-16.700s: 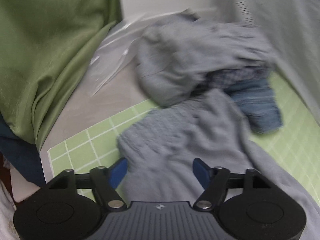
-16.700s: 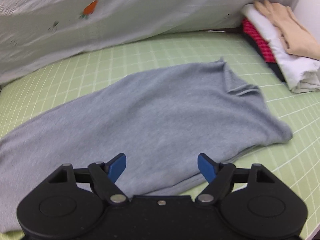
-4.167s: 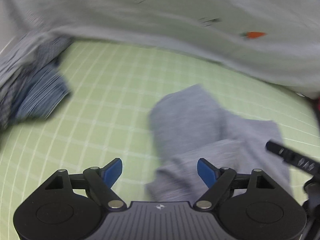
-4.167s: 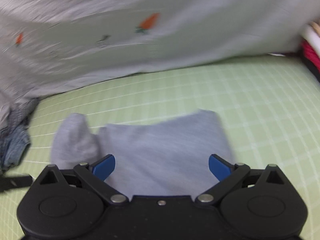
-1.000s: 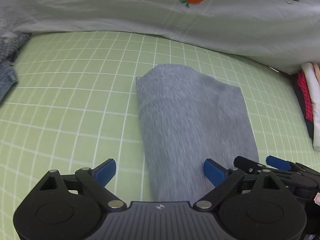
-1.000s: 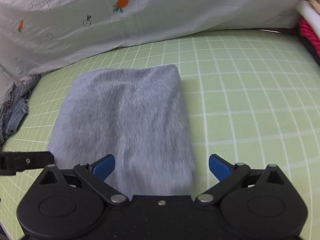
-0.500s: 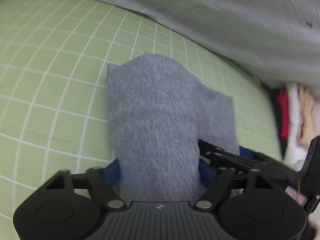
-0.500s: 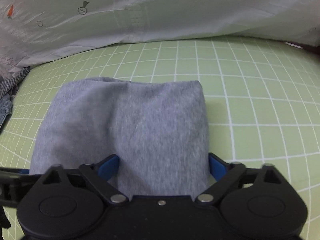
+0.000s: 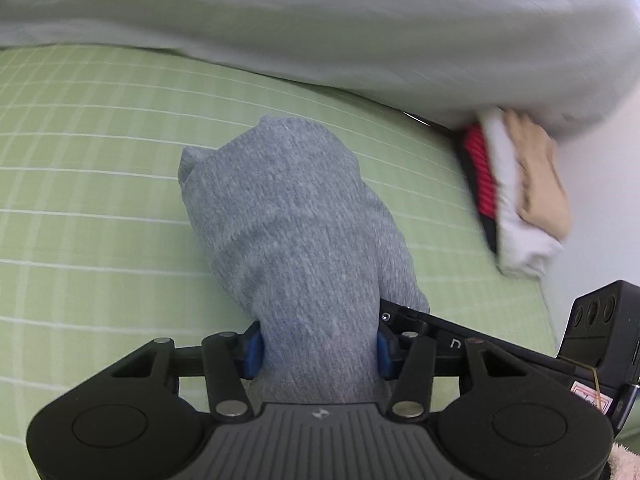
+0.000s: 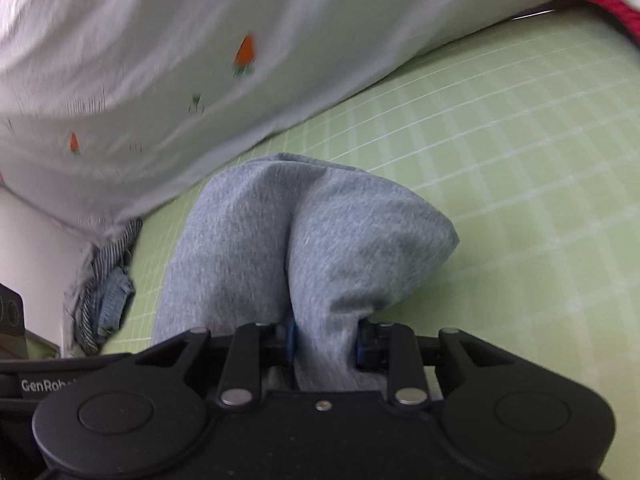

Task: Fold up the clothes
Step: 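Grasp the folded sweatshirt with both grippers and lift it toward the clothes stack, then lower the sweatshirt onto the folded clothes stack and open both grippers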

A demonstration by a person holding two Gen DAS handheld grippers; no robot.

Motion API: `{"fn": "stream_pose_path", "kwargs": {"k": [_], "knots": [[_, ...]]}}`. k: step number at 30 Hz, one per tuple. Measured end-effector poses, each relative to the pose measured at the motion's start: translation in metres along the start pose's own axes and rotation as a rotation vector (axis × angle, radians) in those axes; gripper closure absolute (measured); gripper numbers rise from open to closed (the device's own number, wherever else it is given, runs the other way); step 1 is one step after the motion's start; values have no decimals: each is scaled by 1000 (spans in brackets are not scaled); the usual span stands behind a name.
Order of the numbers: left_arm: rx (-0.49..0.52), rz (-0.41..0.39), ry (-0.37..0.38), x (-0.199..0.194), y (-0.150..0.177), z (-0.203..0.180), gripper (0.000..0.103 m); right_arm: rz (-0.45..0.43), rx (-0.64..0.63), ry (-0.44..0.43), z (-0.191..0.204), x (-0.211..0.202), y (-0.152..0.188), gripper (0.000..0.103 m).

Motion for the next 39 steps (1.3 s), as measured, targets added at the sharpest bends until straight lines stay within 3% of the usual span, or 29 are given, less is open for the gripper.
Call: {"fn": "stream_pose_path", "kwargs": {"k": [6, 12, 18, 23, 27, 29, 32, 35, 36, 38, 39], "knots": [[87, -16, 22, 29, 18, -114, 51, -79, 21, 9, -76, -85, -4, 76], [160, -64, 84, 71, 7, -241, 52, -175, 21, 28, -167, -174, -43, 76], [251, -129, 175, 107, -37, -361, 52, -302, -26, 98, -243, -256, -113, 76], [306, -236, 259, 116, -106, -431, 52, -423, -152, 149, -264, -305, -202, 76], [361, -335, 265, 124, -174, -458, 49, -523, -255, 212, -274, -313, -278, 75], [358, -373, 192, 142, -204, -455, 42, -557, -295, 271, -284, -302, -314, 65], [291, -350, -7, 185, -236, -430, 37, -534, -315, 400, -317, -253, -360, 43], [284, -318, -97, 214, -240, -406, 32, -443, -325, 546, -349, -200, -382, 42], [277, -309, -111, 221, -238, -399, 29, -449, -326, 555, -351, -194, -381, 39], [249, -287, -123, 229, -229, -387, 27, -463, -326, 573, -354, -184, -379, 22], [236, -276, -128, 233, -224, -381, 26, -480, -326, 589, -353, -185, -374, 18]]}}
Point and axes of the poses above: each gripper's, at about its wrist camera, not at the fingertips, and x roughly the way its jaws point, z to its left, y to its underside, the point moved 7 cm from there along x, roughly the way its jaws point, and after that the axes turned 4 degrees about z, right-handed, at the moved point
